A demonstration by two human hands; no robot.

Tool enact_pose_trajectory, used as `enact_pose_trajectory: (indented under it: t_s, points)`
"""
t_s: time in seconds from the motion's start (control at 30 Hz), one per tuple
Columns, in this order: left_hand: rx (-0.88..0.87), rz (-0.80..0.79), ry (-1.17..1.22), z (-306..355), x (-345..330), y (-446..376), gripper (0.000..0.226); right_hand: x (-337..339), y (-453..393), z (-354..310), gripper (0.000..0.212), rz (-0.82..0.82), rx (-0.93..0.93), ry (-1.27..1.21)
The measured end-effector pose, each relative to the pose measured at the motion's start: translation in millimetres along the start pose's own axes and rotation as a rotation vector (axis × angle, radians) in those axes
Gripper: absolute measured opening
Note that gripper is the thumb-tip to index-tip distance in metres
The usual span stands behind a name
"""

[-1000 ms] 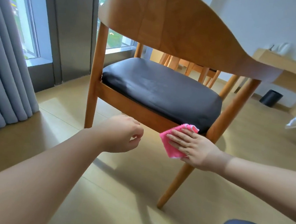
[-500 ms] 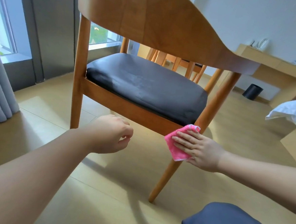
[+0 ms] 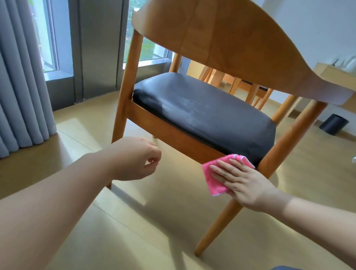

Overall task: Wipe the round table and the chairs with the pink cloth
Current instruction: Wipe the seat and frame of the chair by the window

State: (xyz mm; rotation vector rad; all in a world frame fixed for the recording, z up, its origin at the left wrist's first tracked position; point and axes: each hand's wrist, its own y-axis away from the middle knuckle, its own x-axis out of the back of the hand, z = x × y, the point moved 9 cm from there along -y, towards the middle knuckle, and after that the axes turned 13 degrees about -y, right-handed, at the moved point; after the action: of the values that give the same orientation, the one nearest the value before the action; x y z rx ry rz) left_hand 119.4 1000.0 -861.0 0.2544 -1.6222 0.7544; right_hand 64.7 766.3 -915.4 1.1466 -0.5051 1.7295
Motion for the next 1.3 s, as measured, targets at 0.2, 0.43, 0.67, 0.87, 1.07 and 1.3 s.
enact_pose_trajectory:
  t_s: [0.2,0.43,0.67,0.87,1.07,1.3]
  points:
    - [0.108,0.004,0.014,-29,5,14,0.011,-5,-57,-11,0.055,0.008,-0.036,-0.035]
    - [0.256,0.049,0.057,-73,13,38,0.008,23,-126,-37,0.056,0.028,-0.022,-0.011]
    - [0.404,0.032,0.142,-110,9,67,0.013,43,-195,-51,0.062,0.075,-0.098,-0.045]
    - [0.461,0.038,0.147,-126,10,86,0.014,69,-262,-68,0.059,0.072,-0.116,0.102]
    - [0.474,0.015,0.147,-135,10,92,0.015,93,-309,-78,0.059,0.069,-0.135,0.166]
    - [0.490,-0.015,0.155,-143,2,98,0.015,95,-312,-84,0.058,0.105,-0.116,0.176]
